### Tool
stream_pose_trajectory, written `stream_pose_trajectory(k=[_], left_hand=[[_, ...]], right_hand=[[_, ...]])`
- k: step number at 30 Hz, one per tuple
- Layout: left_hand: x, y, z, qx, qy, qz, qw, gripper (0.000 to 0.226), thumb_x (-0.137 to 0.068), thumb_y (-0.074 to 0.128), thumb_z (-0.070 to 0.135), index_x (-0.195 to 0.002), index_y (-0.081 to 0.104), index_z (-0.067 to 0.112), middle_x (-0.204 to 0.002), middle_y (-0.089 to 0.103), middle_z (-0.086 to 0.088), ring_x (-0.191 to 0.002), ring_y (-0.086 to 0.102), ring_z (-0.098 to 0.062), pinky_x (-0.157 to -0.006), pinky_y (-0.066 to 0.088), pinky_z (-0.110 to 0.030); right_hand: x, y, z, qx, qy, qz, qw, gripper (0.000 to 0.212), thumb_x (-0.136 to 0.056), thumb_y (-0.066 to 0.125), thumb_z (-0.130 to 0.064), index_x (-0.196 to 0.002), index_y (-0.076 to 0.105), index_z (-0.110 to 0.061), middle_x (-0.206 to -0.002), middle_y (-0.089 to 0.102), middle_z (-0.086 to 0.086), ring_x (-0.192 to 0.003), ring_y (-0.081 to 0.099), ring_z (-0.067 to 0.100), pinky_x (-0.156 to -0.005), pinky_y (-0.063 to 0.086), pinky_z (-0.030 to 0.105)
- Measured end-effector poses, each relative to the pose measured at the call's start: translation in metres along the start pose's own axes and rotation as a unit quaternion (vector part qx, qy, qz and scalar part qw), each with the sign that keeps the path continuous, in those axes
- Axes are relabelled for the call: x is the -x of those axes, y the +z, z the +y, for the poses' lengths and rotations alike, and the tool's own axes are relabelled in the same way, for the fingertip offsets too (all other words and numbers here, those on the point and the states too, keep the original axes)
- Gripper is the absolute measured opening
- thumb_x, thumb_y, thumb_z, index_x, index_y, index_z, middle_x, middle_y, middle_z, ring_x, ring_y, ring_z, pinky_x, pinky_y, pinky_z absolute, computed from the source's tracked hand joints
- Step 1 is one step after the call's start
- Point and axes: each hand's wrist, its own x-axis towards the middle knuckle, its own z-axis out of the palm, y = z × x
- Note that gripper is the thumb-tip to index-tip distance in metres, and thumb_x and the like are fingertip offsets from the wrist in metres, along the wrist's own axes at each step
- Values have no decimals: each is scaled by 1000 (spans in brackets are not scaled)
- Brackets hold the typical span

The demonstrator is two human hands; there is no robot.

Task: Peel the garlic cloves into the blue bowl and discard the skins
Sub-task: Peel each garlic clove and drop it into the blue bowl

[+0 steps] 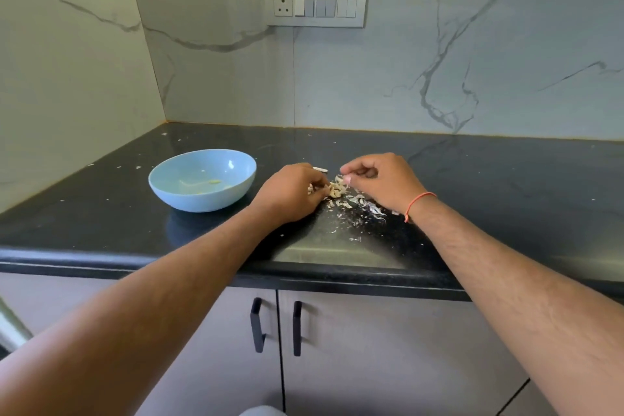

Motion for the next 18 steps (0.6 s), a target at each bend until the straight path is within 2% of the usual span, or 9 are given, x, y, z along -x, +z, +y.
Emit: stream_pose_trajectory(k=[4, 7, 11, 14, 16, 18], left_hand=[[-5, 4, -7, 19, 27, 25, 999, 18, -101, 64, 37, -109, 78, 31, -104, 65, 12, -85, 57, -8, -81, 51, -32], [-6, 5, -7, 32, 32, 44, 998, 20, -103, 62, 33, -115, 78, 29, -110, 69, 12, -84, 56, -1, -80, 47, -28], [-3, 5, -8, 77, 21, 78, 994, 18, -101, 69, 32, -113, 79, 25, -85, 66, 24, -71, 55, 19, -67, 37, -10], [-1, 3, -8, 108, 22, 99, 989, 17, -97, 75, 31, -112, 81, 26, -84, 70, 23, -66, 58, 12, -63, 36, -3], [0, 1, -7, 123, 24, 111, 986, 16, -97, 76, 30, -111, 83, 27, -75, 69, 27, -61, 58, 4, -61, 39, -5], [1, 0, -6, 132, 28, 111, 985, 16, -97, 76, 29, -111, 83, 27, -70, 66, 29, -57, 57, 1, -58, 38, -6]], right_hand=[[-3, 5, 12, -44, 0, 56, 997, 14, -94, 76, -19, -105, 82, -26, -89, 77, -13, -78, 67, -6, -77, 52, 10], [-4, 7, 15, -49, -15, 54, 997, 14, -91, 80, -22, -104, 82, -26, -88, 77, -14, -82, 70, -3, -80, 53, 9], [-3, 8, 13, -13, -64, 57, 996, 9, -90, 80, -24, -99, 82, -25, -93, 75, -15, -83, 68, 1, -83, 48, 6], [-2, 11, 15, 13, -104, 56, 993, 12, -93, 77, -21, -103, 81, -26, -99, 74, -13, -85, 68, 4, -87, 51, 14], [-1, 13, 16, 31, -129, 53, 990, 15, -93, 77, -22, -106, 81, -28, -102, 72, -13, -89, 66, 9, -87, 54, 26], [1, 13, 15, 28, -140, 52, 988, 17, -92, 78, -24, -108, 81, -29, -102, 72, -12, -90, 66, 12, -86, 55, 32]])
